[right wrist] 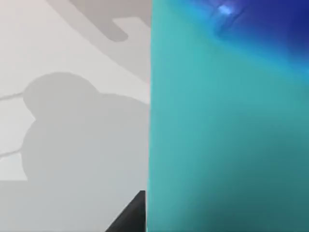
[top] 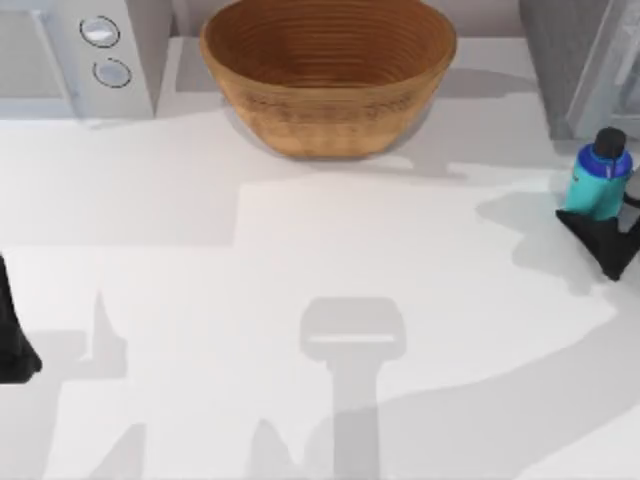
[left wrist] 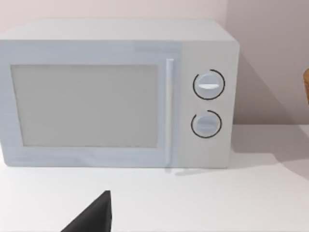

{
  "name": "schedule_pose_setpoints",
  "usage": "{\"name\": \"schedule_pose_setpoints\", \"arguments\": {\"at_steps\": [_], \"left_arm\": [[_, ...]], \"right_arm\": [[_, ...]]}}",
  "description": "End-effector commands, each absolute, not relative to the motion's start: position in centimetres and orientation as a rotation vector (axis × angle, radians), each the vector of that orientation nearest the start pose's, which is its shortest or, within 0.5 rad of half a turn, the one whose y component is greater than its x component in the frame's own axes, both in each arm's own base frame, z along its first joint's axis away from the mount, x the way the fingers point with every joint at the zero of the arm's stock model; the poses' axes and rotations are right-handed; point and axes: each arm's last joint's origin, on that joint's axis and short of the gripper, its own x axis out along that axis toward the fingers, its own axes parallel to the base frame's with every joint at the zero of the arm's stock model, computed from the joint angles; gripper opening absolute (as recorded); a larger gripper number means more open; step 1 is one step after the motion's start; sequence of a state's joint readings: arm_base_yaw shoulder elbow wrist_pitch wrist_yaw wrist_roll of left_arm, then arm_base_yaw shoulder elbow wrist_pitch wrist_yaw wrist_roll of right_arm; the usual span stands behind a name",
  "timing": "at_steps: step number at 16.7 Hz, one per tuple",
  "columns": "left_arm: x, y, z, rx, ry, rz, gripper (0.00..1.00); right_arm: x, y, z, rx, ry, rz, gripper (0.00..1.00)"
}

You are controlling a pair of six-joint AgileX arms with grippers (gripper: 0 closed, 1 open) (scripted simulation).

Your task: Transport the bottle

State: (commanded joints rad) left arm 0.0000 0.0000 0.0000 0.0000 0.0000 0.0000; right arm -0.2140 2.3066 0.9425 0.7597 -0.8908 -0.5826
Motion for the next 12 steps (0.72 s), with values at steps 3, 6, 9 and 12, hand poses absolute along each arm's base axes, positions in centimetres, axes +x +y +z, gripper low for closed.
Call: {"name": "schedule_pose_setpoints", "arguments": {"at_steps": [3,6,9,12], "left_arm": [[10.6,-0.1,16.0,0.000,0.000,0.000,1.00],[10.6,-0.1,16.0,0.000,0.000,0.000,1.00],[10.6,-0.1,16.0,0.000,0.000,0.000,1.00],[10.6,-0.1,16.0,0.000,0.000,0.000,1.00]], "right_arm": [[37.9,-10.2,1.7,-0.232,0.350,0.837,0.00],[36.9,-15.0,2.3,-0.202,0.347,0.865,0.00],[35.3,-19.3,3.3,-0.153,0.304,0.869,0.00],[33.2,-23.0,4.6,-0.102,0.239,0.843,0.00]]}}
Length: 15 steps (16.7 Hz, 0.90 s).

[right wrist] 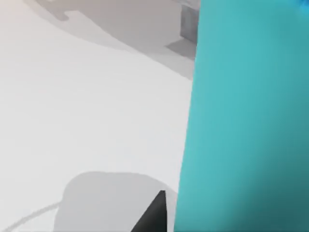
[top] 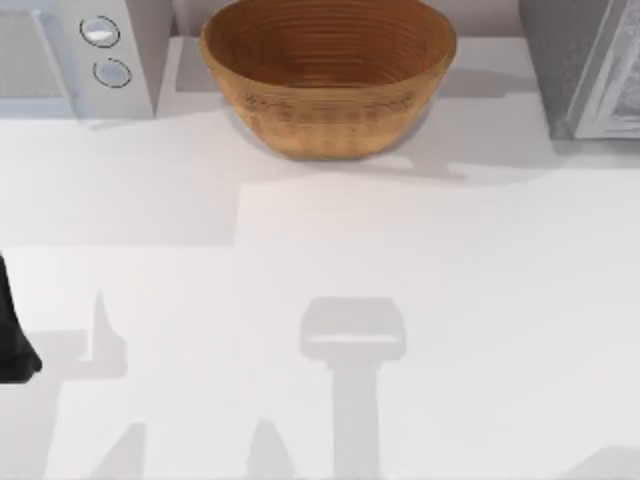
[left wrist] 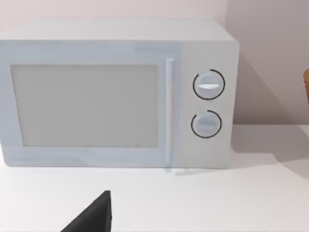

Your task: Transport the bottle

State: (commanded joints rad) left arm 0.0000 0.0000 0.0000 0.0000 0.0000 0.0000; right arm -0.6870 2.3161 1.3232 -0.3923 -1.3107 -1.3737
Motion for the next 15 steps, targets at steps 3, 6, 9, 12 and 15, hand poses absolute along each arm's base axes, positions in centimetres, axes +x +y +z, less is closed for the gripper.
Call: {"name": "schedule_pose_setpoints", "arguments": {"at_steps": [3,6,9,12,15], "left_arm": [[10.6,-0.1,16.0,0.000,0.000,0.000,1.00],[10.6,-0.1,16.0,0.000,0.000,0.000,1.00],[10.6,-0.1,16.0,0.000,0.000,0.000,1.00],[10.6,-0.1,16.0,0.000,0.000,0.000,1.00],[10.6,-0.1,16.0,0.000,0.000,0.000,1.00]], "right_arm": [[31.2,-25.7,6.0,-0.060,0.171,0.798,0.00],[29.7,-27.5,7.1,-0.034,0.120,0.755,0.00],[29.1,-28.1,7.5,-0.025,0.099,0.735,0.00],[29.1,-28.1,7.5,-0.025,0.099,0.735,0.00],[29.2,-28.0,7.5,-0.025,0.102,0.740,0.00]]}}
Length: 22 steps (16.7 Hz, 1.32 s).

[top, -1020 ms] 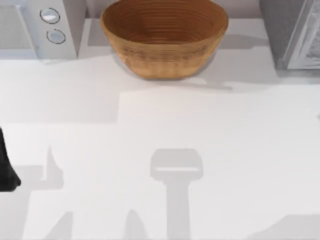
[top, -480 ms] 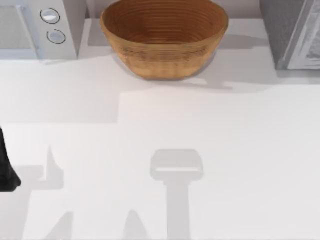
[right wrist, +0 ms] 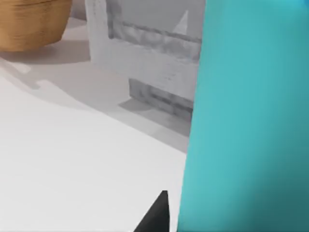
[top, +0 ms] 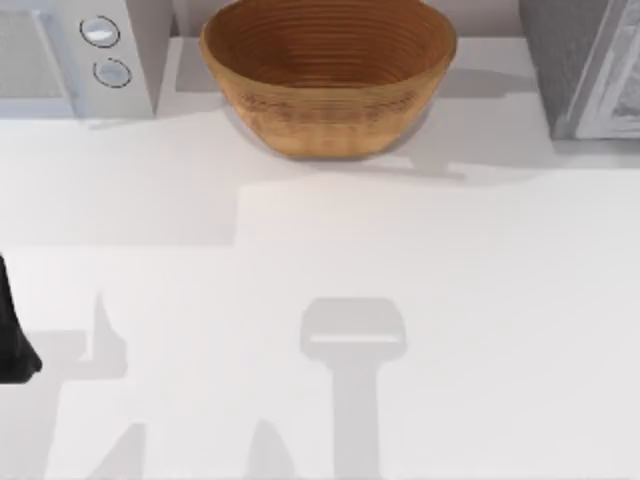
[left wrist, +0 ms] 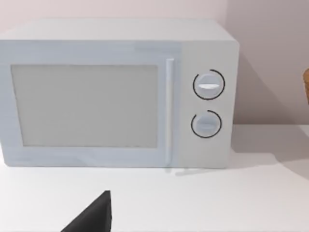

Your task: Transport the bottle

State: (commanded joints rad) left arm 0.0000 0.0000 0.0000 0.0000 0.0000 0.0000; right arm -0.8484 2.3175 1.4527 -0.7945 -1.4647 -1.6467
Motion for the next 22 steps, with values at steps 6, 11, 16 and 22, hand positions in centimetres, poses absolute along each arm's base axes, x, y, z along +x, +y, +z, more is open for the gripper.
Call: {"name": "schedule_pose_setpoints", "arguments": {"at_steps": [6,11,16,22], "left_arm": [[10.6,-0.1,16.0,0.000,0.000,0.000,1.00],[10.6,-0.1,16.0,0.000,0.000,0.000,1.00],[10.6,-0.1,16.0,0.000,0.000,0.000,1.00],[10.6,-0.1,16.0,0.000,0.000,0.000,1.00]], "right_arm": [[30.1,-27.8,6.3,-0.035,0.114,0.742,0.00],[31.6,-27.2,4.7,-0.072,0.110,0.739,0.00],[32.7,-25.9,4.1,-0.081,0.097,0.733,0.00],[33.0,-24.4,4.0,-0.029,0.099,0.735,0.00]]}}
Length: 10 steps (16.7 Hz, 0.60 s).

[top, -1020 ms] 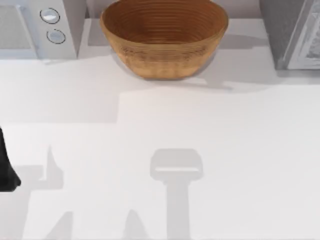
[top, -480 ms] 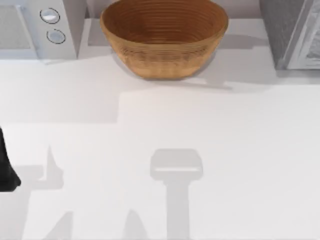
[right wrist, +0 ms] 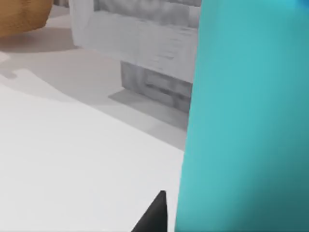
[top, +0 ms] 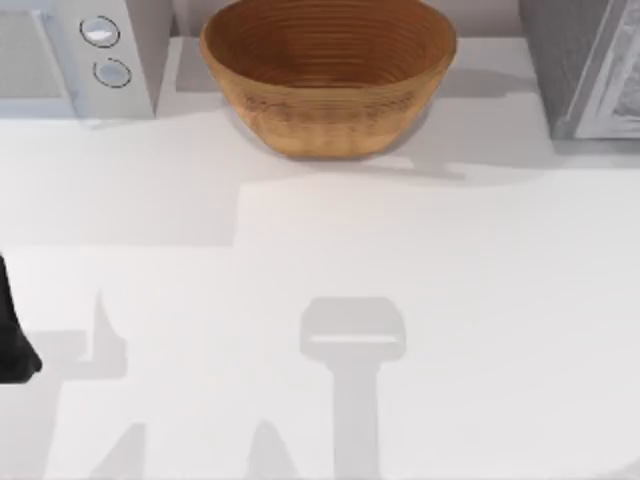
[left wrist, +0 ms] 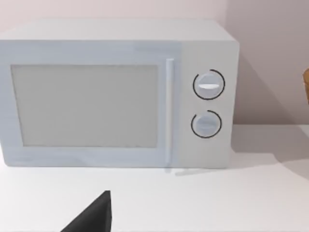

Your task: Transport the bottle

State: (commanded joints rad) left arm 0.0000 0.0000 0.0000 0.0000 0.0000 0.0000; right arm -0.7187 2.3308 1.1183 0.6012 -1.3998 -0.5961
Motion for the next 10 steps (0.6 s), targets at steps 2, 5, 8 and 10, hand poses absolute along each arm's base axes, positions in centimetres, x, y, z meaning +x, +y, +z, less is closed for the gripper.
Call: {"name": "schedule_pose_setpoints", "arguments": {"at_steps": [2,5,8,10], "left_arm": [[10.57,-0.12,16.00,0.000,0.000,0.000,1.00],[10.57,-0.12,16.00,0.000,0.000,0.000,1.00],[10.57,-0.12,16.00,0.000,0.000,0.000,1.00],[10.57,-0.12,16.00,0.000,0.000,0.000,1.00]], "right_arm": [[32.95,-24.27,3.99,-0.025,0.099,0.735,0.00],[32.95,-24.27,3.99,-0.025,0.099,0.735,0.00],[32.95,-24.27,3.99,-0.025,0.099,0.735,0.23],[32.95,-24.27,3.99,-0.025,0.099,0.735,0.38]]}}
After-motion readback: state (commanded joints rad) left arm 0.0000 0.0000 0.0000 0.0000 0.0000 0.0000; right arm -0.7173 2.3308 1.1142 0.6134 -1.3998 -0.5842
